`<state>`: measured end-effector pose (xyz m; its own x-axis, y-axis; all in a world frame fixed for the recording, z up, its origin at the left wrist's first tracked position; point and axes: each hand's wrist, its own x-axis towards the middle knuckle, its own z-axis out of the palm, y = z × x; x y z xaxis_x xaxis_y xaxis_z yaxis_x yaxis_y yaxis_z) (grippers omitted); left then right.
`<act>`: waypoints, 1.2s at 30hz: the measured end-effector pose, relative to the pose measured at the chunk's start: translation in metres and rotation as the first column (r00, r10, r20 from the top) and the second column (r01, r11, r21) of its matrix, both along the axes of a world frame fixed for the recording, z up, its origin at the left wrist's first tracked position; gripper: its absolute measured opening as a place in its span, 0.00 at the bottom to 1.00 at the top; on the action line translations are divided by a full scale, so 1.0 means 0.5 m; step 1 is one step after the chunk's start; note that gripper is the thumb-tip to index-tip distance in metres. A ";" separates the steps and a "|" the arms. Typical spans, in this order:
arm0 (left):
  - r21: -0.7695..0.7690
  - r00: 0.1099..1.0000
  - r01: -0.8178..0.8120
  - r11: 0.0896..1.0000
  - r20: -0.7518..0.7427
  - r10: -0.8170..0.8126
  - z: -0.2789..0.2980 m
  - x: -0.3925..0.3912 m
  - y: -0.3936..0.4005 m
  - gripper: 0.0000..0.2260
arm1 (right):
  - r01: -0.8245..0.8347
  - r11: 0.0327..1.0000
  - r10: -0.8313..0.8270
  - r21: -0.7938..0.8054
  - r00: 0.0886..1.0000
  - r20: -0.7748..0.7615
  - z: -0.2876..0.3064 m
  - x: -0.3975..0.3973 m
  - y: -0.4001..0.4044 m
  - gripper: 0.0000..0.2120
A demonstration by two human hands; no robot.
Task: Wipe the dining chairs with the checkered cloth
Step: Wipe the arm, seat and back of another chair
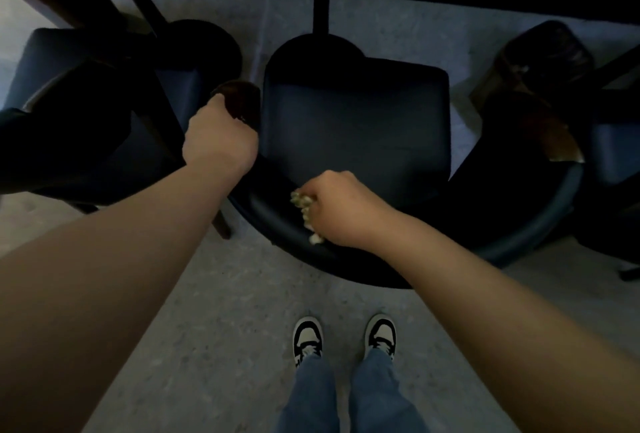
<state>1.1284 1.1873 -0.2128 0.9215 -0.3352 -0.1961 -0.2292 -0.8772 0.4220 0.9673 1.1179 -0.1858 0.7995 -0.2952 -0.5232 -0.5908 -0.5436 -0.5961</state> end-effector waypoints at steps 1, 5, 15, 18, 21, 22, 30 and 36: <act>0.002 1.000 0.006 1.000 -0.004 -0.006 0.002 -0.001 -0.001 0.21 | -0.036 0.999 0.034 -0.030 0.998 -0.048 0.000 -0.018 -0.014 0.12; -0.023 0.999 0.042 0.999 0.013 -0.042 0.008 -0.007 0.001 0.18 | -0.191 0.972 0.152 -0.137 0.956 -0.250 -0.001 -0.095 -0.088 0.09; 0.089 0.839 0.488 0.868 0.227 -0.495 0.005 -0.106 0.021 0.21 | 0.121 0.985 -0.138 -0.124 0.980 -0.141 -0.044 -0.048 -0.116 0.11; 0.157 0.815 0.516 0.842 0.214 -0.539 0.004 -0.111 0.020 0.19 | 0.074 0.997 -0.072 0.017 0.992 -0.105 -0.056 0.000 -0.042 0.07; 0.361 0.790 0.538 0.761 0.098 -0.605 0.001 -0.098 0.000 0.23 | -0.007 0.999 0.011 0.042 0.994 -0.111 -0.053 -0.007 -0.041 0.09; 0.385 0.786 0.543 0.746 0.080 -0.613 0.000 -0.097 -0.002 0.23 | -0.046 0.998 0.050 0.033 0.993 -0.108 -0.047 -0.019 -0.052 0.11; 0.367 0.783 0.529 0.765 0.137 -0.607 -0.004 -0.097 0.001 0.18 | -0.310 0.948 0.269 -0.069 0.900 -0.343 0.003 -0.175 -0.225 0.14; 0.331 0.801 0.514 0.791 0.145 -0.581 -0.002 -0.100 0.002 0.15 | -0.428 0.803 0.137 -0.415 0.810 -0.570 -0.028 -0.188 -0.410 0.13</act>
